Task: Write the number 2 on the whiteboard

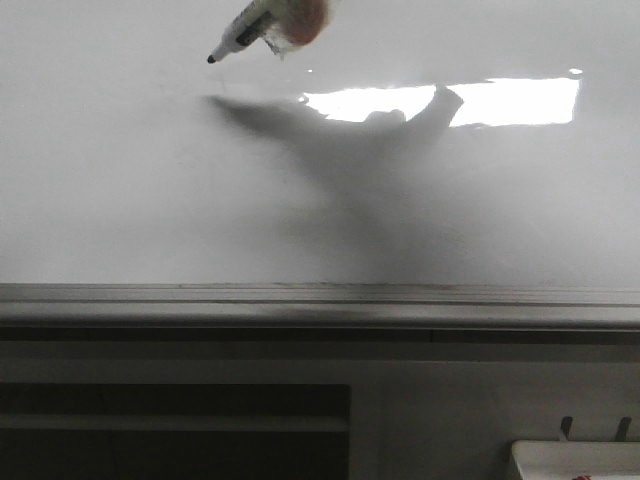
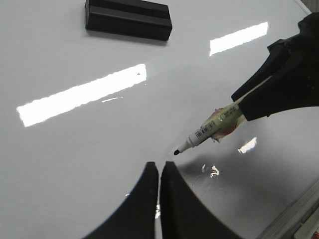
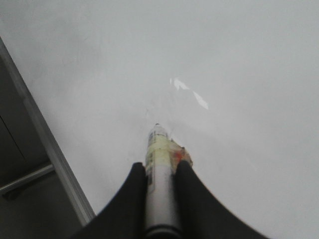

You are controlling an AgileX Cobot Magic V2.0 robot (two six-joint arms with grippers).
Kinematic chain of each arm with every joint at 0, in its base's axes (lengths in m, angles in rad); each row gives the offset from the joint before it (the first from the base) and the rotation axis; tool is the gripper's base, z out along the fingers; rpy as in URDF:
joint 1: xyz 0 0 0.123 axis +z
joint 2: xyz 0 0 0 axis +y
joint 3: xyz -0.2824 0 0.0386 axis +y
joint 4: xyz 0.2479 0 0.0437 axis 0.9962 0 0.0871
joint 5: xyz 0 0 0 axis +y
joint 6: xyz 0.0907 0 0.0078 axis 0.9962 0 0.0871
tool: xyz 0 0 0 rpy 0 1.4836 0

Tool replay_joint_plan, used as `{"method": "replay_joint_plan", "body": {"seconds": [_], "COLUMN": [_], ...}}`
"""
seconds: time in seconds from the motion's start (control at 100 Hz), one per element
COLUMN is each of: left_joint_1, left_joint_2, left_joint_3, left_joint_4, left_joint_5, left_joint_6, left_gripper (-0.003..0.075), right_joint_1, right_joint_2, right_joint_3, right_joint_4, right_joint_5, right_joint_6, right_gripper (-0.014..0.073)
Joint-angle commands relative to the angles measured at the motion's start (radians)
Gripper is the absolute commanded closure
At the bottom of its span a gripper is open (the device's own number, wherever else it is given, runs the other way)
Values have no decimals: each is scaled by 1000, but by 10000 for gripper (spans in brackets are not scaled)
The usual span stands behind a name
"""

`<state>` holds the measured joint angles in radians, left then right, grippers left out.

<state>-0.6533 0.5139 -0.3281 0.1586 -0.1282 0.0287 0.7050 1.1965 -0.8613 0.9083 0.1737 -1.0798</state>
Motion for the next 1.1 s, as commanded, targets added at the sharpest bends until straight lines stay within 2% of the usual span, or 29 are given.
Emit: {"method": "replay_joint_plan", "body": {"seconds": [0.0,0.68,0.89,1.09], "left_joint_1": [2,2,2,2], "left_joint_2": [8,8,8,8], "left_joint_3": [-28,-28,-28,-28], "left_joint_4": [-13,-46,-46,-46], "left_joint_5": [-81,-81,-81,-81], "left_joint_6": [-7,-7,-7,-7], "left_gripper": [741,741,741,741], "right_joint_1": [-7,-38,-100,-129], "right_joint_2": [0,15,-29,-63], "right_joint_3": [-42,-43,-37,59], "right_joint_4": [13,13,13,13], "right_joint_5": [-11,-95,-39,-5], "right_joint_6": [-1,-1,-1,21], "right_gripper": [664,659,642,642]}}
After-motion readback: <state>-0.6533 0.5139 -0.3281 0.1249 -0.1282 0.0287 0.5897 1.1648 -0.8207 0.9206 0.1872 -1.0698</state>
